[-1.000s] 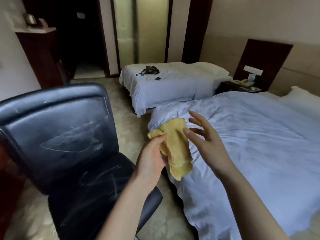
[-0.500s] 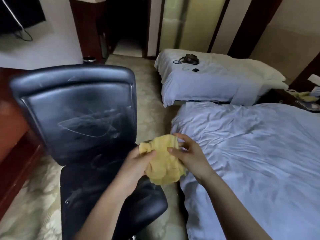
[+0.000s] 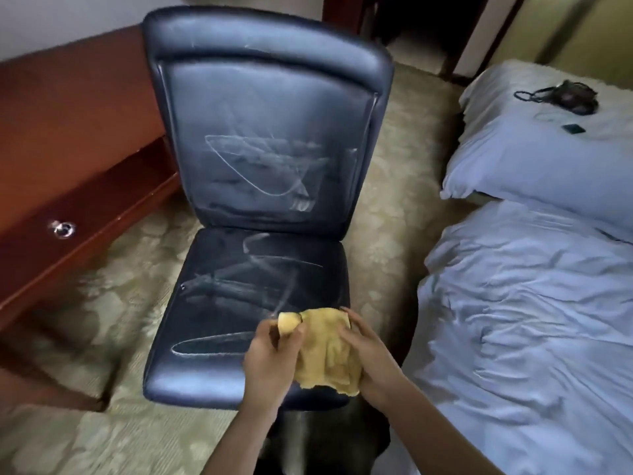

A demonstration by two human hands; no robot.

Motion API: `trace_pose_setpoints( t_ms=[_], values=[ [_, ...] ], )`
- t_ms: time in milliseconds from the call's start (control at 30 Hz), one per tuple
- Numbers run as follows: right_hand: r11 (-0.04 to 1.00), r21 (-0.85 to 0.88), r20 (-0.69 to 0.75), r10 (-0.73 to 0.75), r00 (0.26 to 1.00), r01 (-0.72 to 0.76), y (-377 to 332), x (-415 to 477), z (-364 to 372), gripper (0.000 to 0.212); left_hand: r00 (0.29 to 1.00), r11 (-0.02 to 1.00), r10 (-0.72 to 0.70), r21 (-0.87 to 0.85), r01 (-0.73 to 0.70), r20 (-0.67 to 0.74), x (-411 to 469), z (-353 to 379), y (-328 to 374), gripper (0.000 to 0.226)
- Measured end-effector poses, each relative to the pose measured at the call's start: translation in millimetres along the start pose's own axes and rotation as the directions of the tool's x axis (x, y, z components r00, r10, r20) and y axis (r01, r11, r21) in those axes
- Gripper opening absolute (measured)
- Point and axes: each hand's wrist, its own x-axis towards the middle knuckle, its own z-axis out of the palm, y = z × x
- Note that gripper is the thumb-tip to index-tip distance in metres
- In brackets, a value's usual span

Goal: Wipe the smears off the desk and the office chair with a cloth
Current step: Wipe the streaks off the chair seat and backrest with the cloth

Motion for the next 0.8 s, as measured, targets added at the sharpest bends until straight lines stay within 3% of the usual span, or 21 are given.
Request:
trace_pose_setpoints(
  t_ms=[67, 133, 200, 267, 367, 467, 533, 633, 800],
  values=[
    [0.983, 0.121, 0.162, 0.115, 0.98, -0.136, 26.2, 20.9, -10.5, 0.037, 0.99, 0.988, -0.134, -0.072, 0.136, 0.033, 6.4, 9.4, -23.5, 0.009],
    [0.978, 0.115, 0.294, 0.132, 0.947, -0.172, 53.9, 43.0, -13.4, 0.05, 0.976, 0.963, -0.183, -0.176, 0.202, 0.119, 13.7, 17.8, -46.1, 0.005],
    [0.993, 0.063, 0.351, 0.067, 0.934, -0.095, 82.3, 66.9, -10.9, 0.055, 0.971, 0.966, -0.143, -0.188, 0.179, 0.191, 21.7, 23.1, -71.2, 0.011],
    [0.999, -0.019, 0.317, -0.035, 0.948, 0.043, 97.3, 86.7, -6.8, 0.056, 0.971, 0.97, -0.081, -0.207, 0.129, 0.224, 33.1, 25.0, -89.4, 0.014],
    [0.962, -0.167, 0.285, -0.162, 0.945, 0.216, 129.9, 126.1, -5.6, 0.044, 0.994, 0.951, 0.031, -0.311, 0.003, 0.105, 65.3, 12.3, -137.3, 0.02],
    [0.835, -0.378, 0.327, -0.283, 0.902, 0.399, 156.9, 166.2, -19.5, 0.046, 0.977, 0.981, 0.13, -0.119, -0.152, -0.17, 106.4, -14.3, -197.5, 0.018],
    [0.736, -0.454, 0.365, -0.36, 0.858, 0.502, 165.0, 189.0, -34.4, 0.051, 0.935, 0.971, 0.216, 0.165, -0.175, -0.281, 139.0, -34.2, -236.5, 0.03],
    [0.59, -0.5, 0.436, -0.462, 0.773, 0.634, 175.2, 211.9, -54.0, 0.055, 0.905, 0.817, 0.23, 0.576, 0.019, -0.357, 175.2, -59.7, -287.2, 0.074],
    [0.253, -0.6, 0.523, -0.593, 0.612, 0.758, 195.5, 225.3, -73.8, 0.051, 0.882, 0.725, 0.099, 0.64, 0.253, -0.461, 206.3, -97.3, -319.9, 0.13]
  ],
)
